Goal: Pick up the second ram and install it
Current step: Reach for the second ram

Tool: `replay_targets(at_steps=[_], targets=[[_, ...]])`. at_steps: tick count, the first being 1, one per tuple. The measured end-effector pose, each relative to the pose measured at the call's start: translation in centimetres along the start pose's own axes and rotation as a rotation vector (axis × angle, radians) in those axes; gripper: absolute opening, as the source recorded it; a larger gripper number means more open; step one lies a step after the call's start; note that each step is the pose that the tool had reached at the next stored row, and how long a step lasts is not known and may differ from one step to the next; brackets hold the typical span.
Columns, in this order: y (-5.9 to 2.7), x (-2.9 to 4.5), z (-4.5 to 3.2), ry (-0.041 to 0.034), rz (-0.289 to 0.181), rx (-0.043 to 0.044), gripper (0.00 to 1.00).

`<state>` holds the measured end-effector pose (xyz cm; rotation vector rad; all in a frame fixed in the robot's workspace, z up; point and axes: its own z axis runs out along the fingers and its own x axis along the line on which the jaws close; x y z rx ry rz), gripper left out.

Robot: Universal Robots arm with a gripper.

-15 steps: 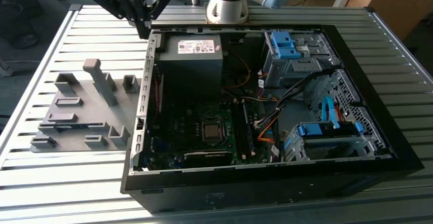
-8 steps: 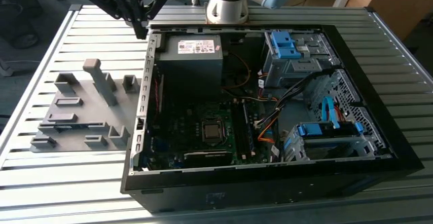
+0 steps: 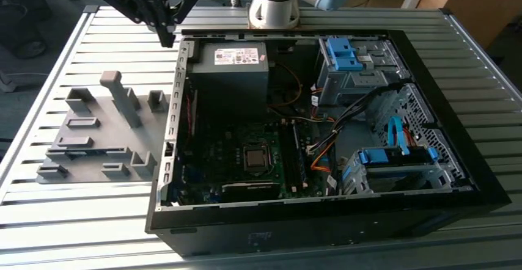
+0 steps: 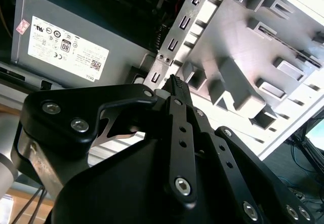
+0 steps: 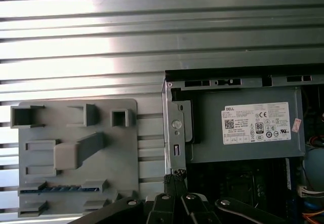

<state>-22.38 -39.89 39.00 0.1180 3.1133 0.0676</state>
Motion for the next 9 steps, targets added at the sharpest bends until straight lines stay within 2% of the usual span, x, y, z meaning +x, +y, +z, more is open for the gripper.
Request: replay_targets(at_steps=[9], targets=[[-0.04,0.57,0.0,0.0,0.0,0.0001,0.11]])
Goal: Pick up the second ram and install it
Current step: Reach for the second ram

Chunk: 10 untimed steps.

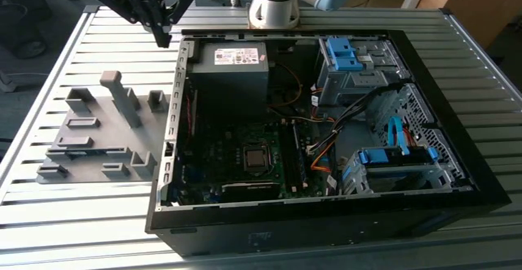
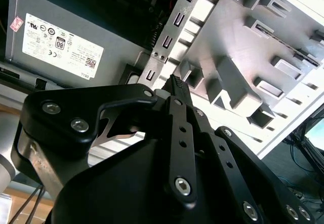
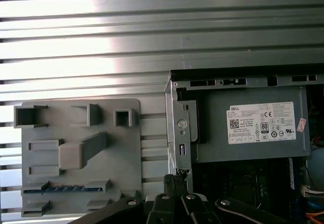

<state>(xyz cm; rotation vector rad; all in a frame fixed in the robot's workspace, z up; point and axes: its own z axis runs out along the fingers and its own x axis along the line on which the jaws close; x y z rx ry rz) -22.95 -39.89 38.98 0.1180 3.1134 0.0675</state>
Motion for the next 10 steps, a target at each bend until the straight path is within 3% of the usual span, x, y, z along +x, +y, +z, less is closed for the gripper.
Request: replay_targets(at_steps=[10], targets=[[-0.06,0.81,0.01,-0.0001,0.0,-0.0001,0.11]])
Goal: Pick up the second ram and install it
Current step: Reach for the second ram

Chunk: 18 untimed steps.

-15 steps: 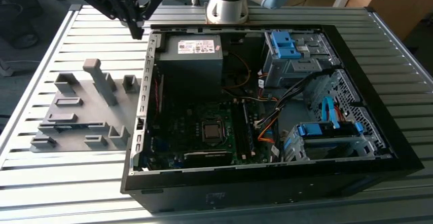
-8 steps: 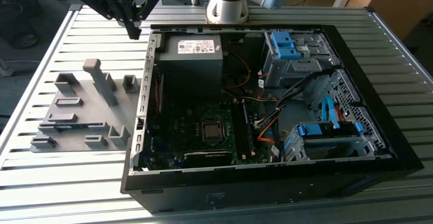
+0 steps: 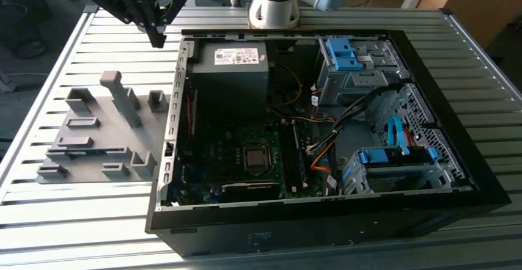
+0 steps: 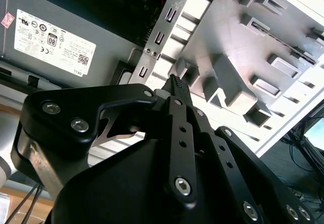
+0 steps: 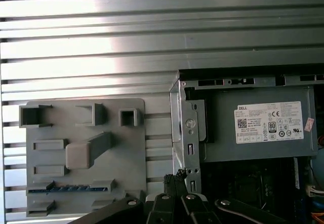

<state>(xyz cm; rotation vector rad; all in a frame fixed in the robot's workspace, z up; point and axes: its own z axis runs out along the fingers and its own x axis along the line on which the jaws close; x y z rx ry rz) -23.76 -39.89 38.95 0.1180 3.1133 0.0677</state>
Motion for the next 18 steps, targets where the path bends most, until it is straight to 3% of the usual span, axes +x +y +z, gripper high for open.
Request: replay_targets(at_steps=[18], targets=[[-0.09,1.18,0.02,0.0,0.0,0.0,0.11]])
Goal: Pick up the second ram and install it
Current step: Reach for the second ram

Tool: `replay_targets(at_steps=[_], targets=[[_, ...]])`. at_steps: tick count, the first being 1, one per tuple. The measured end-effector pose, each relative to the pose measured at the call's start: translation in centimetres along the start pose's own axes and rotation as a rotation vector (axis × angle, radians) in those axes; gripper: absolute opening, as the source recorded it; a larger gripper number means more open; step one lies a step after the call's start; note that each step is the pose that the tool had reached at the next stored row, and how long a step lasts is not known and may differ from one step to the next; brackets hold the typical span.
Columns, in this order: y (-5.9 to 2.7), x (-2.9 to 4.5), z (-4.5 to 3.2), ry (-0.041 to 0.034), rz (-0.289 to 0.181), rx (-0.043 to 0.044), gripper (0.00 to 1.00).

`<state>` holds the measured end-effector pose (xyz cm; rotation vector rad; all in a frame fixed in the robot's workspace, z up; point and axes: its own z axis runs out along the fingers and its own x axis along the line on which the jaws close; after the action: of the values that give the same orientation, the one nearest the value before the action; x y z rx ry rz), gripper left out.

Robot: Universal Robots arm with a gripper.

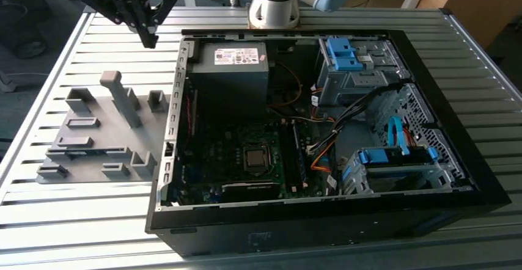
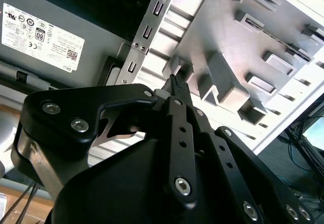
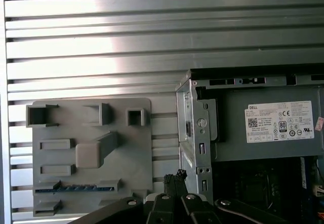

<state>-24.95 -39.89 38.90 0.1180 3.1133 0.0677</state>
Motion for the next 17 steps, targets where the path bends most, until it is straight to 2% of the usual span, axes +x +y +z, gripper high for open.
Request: replay_targets(at_steps=[17], targets=[[-0.07,0.96,0.01,0.0001,0.0,0.0001,0.11]])
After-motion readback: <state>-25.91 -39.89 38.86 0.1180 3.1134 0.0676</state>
